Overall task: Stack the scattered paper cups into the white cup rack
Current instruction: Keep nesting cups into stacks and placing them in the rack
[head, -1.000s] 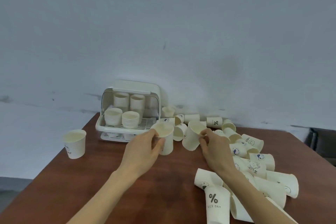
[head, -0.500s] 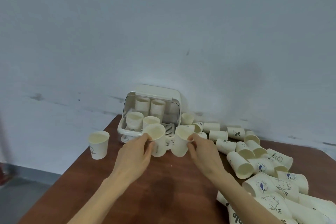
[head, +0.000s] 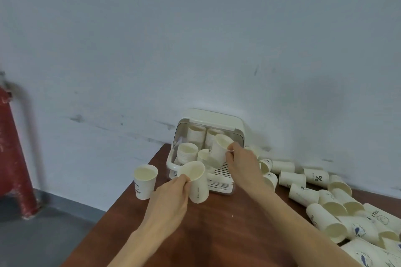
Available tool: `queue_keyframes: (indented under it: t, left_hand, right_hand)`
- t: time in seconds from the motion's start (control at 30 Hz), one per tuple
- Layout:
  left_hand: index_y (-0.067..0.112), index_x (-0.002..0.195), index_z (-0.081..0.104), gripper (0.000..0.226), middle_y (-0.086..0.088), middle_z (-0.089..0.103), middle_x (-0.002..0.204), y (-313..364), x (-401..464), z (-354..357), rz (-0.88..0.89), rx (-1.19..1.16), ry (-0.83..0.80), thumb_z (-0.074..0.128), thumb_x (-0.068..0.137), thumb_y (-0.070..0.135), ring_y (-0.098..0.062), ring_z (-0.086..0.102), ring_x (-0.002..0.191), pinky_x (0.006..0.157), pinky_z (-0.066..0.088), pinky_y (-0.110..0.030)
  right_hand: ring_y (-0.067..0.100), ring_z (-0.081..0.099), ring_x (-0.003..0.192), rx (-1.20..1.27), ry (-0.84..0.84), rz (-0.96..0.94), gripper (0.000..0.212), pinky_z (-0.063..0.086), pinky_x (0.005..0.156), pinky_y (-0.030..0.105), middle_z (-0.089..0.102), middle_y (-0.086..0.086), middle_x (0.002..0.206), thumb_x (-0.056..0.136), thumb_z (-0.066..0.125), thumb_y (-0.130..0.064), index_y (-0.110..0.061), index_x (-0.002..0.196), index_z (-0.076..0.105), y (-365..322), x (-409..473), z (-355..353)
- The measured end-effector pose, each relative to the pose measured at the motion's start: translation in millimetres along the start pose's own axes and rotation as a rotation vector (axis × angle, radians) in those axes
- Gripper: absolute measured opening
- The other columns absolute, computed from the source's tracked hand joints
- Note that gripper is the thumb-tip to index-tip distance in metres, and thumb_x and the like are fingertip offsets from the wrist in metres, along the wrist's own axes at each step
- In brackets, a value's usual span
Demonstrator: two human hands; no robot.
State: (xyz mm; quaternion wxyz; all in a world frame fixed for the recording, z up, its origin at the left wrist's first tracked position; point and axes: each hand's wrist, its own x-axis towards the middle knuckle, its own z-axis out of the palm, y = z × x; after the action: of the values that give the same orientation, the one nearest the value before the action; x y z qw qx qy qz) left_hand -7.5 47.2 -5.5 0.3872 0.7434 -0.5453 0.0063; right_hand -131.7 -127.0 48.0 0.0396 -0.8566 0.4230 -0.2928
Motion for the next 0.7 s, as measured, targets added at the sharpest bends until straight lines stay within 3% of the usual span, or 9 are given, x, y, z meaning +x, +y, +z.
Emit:
queue_keyframes:
  t: [0.13, 0.4, 0.53, 0.7]
  left_hand:
    - [0.025, 0.089, 0.049, 0.021, 0.011, 0.056, 0.078, -6, 3, -5, -0.006, 0.007, -0.003, 0.034, 0.101, 0.033, -0.014, 0.055, 0.073, 0.068, 0.047, -0.038]
    - [0.026, 0.09, 0.05, 0.021, 0.011, 0.054, 0.078, -14, 11, -12, -0.041, 0.038, 0.027, 0.033, 0.101, 0.033, -0.012, 0.053, 0.074, 0.065, 0.042, -0.031]
    - [0.025, 0.089, 0.051, 0.022, 0.01, 0.054, 0.076, -18, 16, -12, -0.055, 0.04, 0.034, 0.034, 0.101, 0.033, -0.012, 0.053, 0.071, 0.06, 0.037, -0.027]
    - [0.024, 0.085, 0.054, 0.025, 0.009, 0.054, 0.074, -23, 29, -8, -0.078, 0.048, 0.055, 0.035, 0.1, 0.032, -0.013, 0.052, 0.07, 0.06, 0.039, -0.03]
  right_hand:
    - [0.03, 0.058, 0.077, -0.032, 0.045, -0.001, 0.018, 0.049, 0.064, 0.041, 0.065, 0.009, 0.086, 0.095, 0.039, -0.017, -0.011, 0.104, 0.054, -10, 31, 13]
    - [0.031, 0.059, 0.08, -0.147, -0.086, -0.014, 0.019, 0.044, 0.061, 0.034, 0.064, 0.011, 0.09, 0.095, 0.037, -0.01, -0.009, 0.101, 0.054, -16, 45, 50]
    - [0.032, 0.06, 0.087, -0.182, -0.147, 0.006, 0.019, 0.05, 0.07, 0.037, 0.062, 0.009, 0.097, 0.094, 0.038, -0.011, -0.012, 0.102, 0.055, -12, 39, 67]
    - [0.034, 0.061, 0.092, -0.217, -0.195, -0.003, 0.019, 0.039, 0.063, 0.034, 0.063, 0.013, 0.101, 0.093, 0.036, -0.003, -0.008, 0.104, 0.05, -8, 30, 79]
